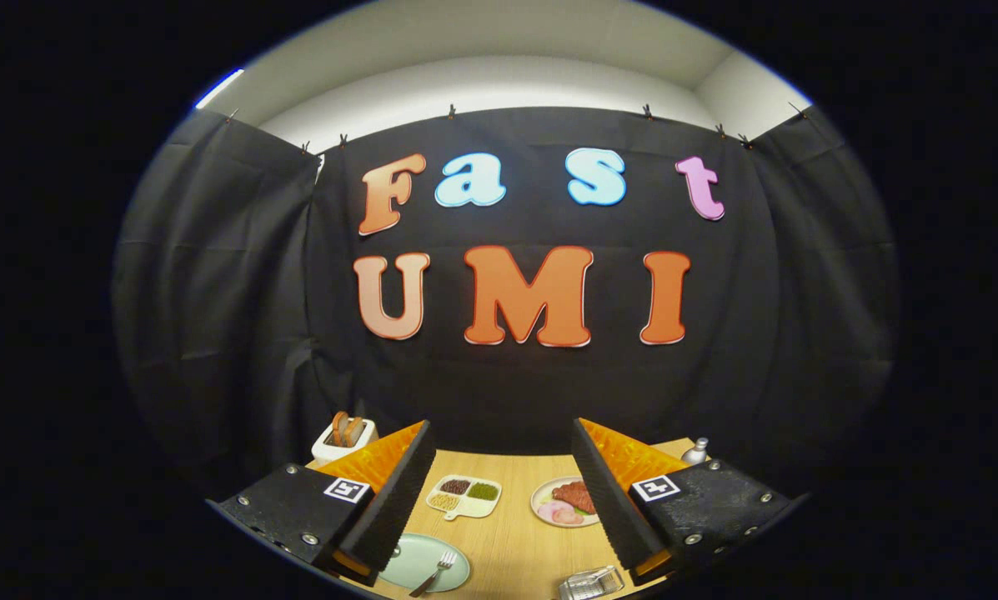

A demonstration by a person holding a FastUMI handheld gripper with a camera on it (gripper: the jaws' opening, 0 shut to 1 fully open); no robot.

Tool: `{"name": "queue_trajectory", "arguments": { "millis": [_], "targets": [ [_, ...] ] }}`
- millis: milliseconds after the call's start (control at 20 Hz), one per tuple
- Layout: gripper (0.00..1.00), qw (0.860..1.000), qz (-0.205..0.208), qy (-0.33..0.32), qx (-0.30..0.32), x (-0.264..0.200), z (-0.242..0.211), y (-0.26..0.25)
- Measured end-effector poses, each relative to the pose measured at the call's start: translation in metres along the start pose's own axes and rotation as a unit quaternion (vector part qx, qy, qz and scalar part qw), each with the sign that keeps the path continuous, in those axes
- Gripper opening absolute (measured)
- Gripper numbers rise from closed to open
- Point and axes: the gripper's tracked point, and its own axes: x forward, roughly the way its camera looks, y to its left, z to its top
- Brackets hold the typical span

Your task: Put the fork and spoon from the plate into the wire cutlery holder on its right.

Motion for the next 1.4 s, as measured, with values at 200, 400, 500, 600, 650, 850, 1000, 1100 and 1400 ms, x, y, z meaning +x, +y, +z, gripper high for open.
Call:
{"name": "queue_trajectory", "arguments": {
  "millis": [200,400,500,600,650,850,1000,1100,1400],
  "targets": [
    [0.98,0.991,0.044,0.129,-0.004,0.017,-0.070,0.041],
    [0.98,0.973,0.065,0.219,0.011,0.021,-0.118,0.066],
    [0.97,0.962,0.070,0.265,0.015,0.021,-0.146,0.077],
    [0.94,0.945,0.079,0.318,0.022,0.014,-0.176,0.087],
    [0.89,0.937,0.084,0.338,0.027,0.013,-0.189,0.092],
    [0.84,0.905,0.079,0.417,0.023,0.009,-0.242,0.106],
    [0.82,0.882,0.061,0.466,0.031,0.004,-0.282,0.112],
    [0.79,0.869,0.052,0.491,0.029,0.001,-0.303,0.112],
    [0.73,0.824,0.023,0.566,0.026,-0.008,-0.359,0.110]
  ]
}}
